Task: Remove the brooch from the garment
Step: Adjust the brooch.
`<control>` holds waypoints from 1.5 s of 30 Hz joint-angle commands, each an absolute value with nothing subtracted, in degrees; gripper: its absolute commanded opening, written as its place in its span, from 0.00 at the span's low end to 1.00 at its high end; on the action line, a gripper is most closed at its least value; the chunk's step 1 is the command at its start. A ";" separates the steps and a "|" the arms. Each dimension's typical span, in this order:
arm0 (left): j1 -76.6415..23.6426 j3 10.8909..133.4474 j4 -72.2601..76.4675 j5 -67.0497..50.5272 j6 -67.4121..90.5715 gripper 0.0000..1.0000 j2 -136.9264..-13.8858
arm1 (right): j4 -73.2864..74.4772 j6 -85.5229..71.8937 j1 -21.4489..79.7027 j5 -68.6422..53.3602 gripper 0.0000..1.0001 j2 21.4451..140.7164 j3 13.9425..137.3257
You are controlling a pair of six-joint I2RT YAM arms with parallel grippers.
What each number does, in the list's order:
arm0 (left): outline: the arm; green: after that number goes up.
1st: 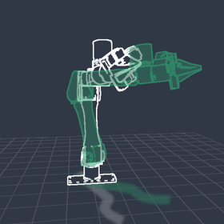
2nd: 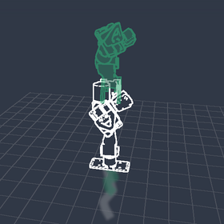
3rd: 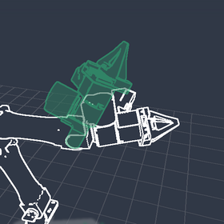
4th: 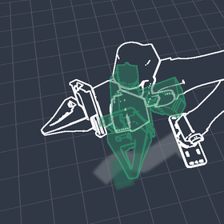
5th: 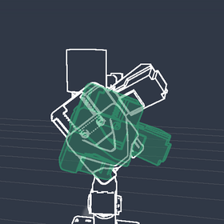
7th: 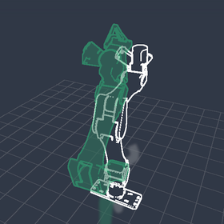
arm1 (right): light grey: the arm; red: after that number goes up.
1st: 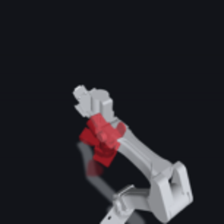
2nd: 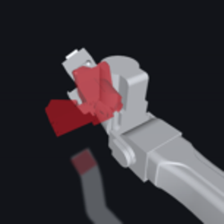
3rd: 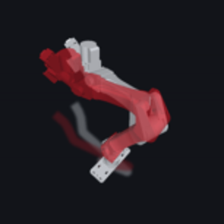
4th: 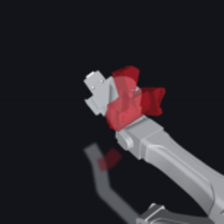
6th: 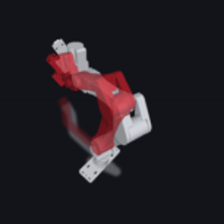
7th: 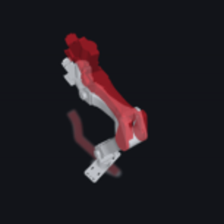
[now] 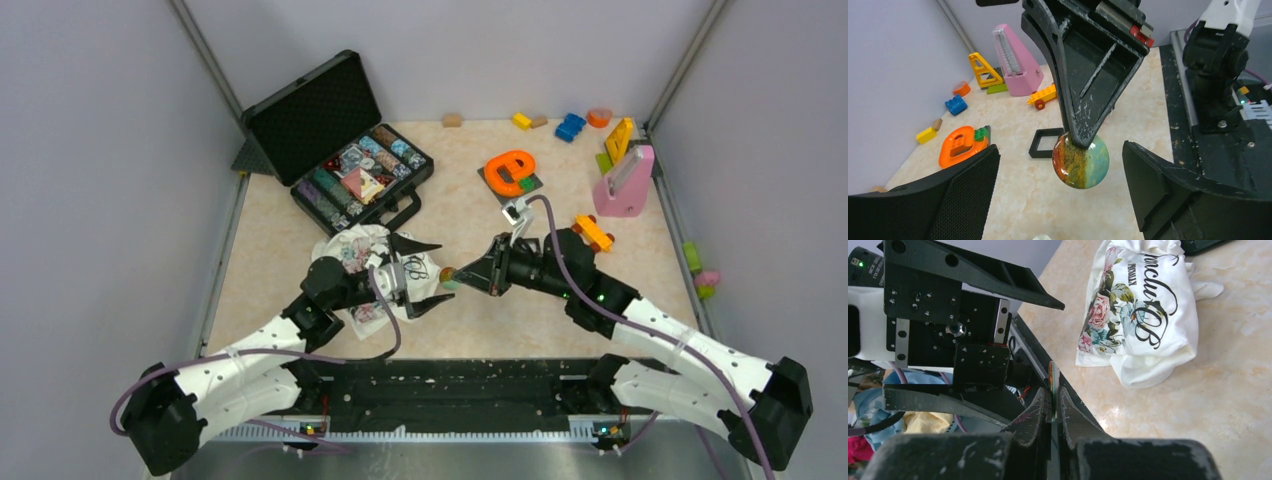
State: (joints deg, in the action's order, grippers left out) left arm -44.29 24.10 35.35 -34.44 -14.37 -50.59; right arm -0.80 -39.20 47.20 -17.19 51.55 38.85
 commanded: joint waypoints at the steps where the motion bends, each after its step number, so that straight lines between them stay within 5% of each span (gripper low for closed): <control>1: -44.47 27.93 34.69 -37.12 -8.84 0.95 -51.06 | -4.26 -39.74 47.29 -19.78 0.00 50.74 40.00; 5: -44.47 25.12 42.77 -28.94 -5.16 0.98 -52.19 | -5.96 -41.68 47.29 -20.92 0.00 52.00 40.33; 20: -44.47 22.27 46.02 -42.49 -18.87 0.75 -56.06 | -9.45 -51.05 47.31 -21.51 0.00 56.60 40.57; 45: -44.48 19.61 49.77 -41.46 -19.87 0.65 -53.87 | -9.23 -52.91 45.96 -19.63 0.00 54.27 38.14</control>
State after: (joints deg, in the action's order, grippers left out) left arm -44.31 20.01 46.70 -40.88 -19.64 -54.74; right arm -8.27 -53.19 46.61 -20.45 56.40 38.17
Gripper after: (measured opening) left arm 0.656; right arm 0.028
